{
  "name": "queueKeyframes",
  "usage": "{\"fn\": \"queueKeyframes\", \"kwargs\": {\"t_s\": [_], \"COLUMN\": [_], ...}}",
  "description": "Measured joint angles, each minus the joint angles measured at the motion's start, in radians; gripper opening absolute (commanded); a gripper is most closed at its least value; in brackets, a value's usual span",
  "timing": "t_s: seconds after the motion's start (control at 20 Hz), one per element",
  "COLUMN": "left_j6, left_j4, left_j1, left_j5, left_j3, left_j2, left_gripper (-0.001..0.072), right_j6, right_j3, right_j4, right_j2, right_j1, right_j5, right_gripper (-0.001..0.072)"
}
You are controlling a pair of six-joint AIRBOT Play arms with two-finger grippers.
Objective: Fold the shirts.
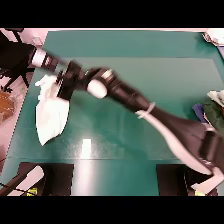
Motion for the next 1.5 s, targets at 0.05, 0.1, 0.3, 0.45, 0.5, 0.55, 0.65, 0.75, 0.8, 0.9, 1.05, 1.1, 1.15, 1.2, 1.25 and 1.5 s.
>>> {"fn": "queueKeyframes", "kwargs": {"t_s": [0.05,0.1,0.3,0.45,0.5,0.55,0.65,0.75,0.8,0.9,1.05,1.1,1.15,1.2,1.25,1.5], "left_j6": [0.007,0.018,0.057,0.091,0.101,0.108,0.119,0.126,0.127,0.133,0.147,0.15,0.153,0.153,0.151,0.134], "left_j4": [-0.01,-0.019,-0.035,-0.021,-0.011,0.0,0.018,0.029,0.031,0.037,0.04,0.042,0.041,0.042,0.041,0.012], "left_j1": [-0.006,-0.018,-0.103,-0.19,-0.22,-0.247,-0.291,-0.319,-0.325,-0.335,-0.341,-0.343,-0.343,-0.344,-0.344,-0.345], "left_j5": [-0.011,-0.023,-0.085,-0.125,-0.138,-0.148,-0.154,-0.14,-0.126,-0.097,-0.079,-0.083,-0.085,-0.085,-0.08,0.048], "left_j3": [0.0,0.0,-0.001,-0.001,-0.002,-0.008,-0.042,-0.121,-0.172,-0.294,-0.481,-0.535,-0.587,-0.633,-0.676,-0.805], "left_j2": [0.0,0.0,0.0,-0.001,-0.003,-0.005,-0.007,-0.008,-0.008,-0.009,-0.009,-0.009,-0.009,-0.009,-0.009,-0.008], "left_gripper": [0.0261,0.0263,0.0262,0.0119,0.0119,0.012,0.0124,0.0392,0.0425,0.0427,0.0428,0.0536,0.07,0.069,0.0691,0.069], "right_j6": [0.005,0.01,0.026,0.05,0.061,0.075,0.097,0.109,0.113,0.117,0.119,0.118,0.114,0.11,0.105,0.087], "right_j3": [-0.001,-0.001,-0.002,-0.003,-0.014,-0.037,-0.113,-0.219,-0.275,-0.386,-0.525,-0.56,-0.588,-0.611,-0.63,-0.665], "right_j4": [-0.001,-0.005,-0.013,-0.016,-0.01,0.008,0.072,0.162,0.198,0.251,0.296,0.301,0.308,0.314,0.319,0.33], "right_j2": [0.05,0.096,0.253,0.313,0.323,0.334,0.351,0.365,0.37,0.376,0.38,0.38,0.381,0.382,0.382,0.382], "right_j1": [-0.033,-0.067,-0.232,-0.398,-0.457,-0.521,-0.647,-0.754,-0.798,-0.871,-0.932,-0.945,-0.952,-0.954,-0.957,-0.962], "right_j5": [0.036,0.073,0.311,0.535,0.601,0.658,0.74,0.791,0.805,0.818,0.819,0.818,0.815,0.815,0.813,0.794], "right_gripper": [0.0026,0.0026,0.0026,0.0026,0.0026,0.0026,0.0026,0.0026,0.0026,0.0026,0.0026,0.0026,0.0026,0.0026,0.0026,0.0026]}}
